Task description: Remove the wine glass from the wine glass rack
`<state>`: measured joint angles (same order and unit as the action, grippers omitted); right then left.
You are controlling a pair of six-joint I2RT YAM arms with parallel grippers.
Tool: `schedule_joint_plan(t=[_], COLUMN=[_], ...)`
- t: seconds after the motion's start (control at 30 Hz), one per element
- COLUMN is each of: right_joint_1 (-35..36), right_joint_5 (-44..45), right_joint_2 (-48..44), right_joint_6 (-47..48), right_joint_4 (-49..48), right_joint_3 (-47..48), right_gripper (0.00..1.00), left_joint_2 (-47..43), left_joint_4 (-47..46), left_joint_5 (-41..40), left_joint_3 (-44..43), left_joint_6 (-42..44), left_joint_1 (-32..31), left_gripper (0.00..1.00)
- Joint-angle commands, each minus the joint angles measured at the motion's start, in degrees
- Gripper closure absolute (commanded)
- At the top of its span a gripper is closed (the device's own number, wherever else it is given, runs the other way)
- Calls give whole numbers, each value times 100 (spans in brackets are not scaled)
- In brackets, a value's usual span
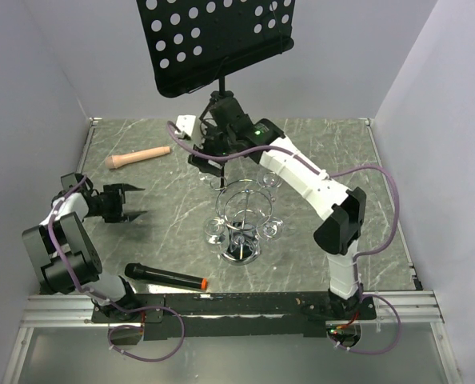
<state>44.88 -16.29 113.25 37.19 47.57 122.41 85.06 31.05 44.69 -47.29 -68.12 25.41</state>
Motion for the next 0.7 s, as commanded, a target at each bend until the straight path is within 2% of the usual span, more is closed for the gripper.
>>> schedule_joint_plan(t=[0.0,0.37,0.67], right_joint_1=[-243,-946,-1877], right_joint_5=[-356,-550,-630], right_joint_2=[-699,-1314,-1762], right_joint_6=[-405,-537,-660], right_joint_4=[-12,77,86], right_joint_3=[-33,-709,-1333], right_gripper=[68,69,70], left_joint_2=[107,538,591], left_joint_4=[42,-2,-406], left_joint_5=[-232,-514,-452], left_joint_3=[-26,-334,-97], left_joint_6=[211,695,774], left_joint_1=[78,307,342], left_gripper=[27,30,35])
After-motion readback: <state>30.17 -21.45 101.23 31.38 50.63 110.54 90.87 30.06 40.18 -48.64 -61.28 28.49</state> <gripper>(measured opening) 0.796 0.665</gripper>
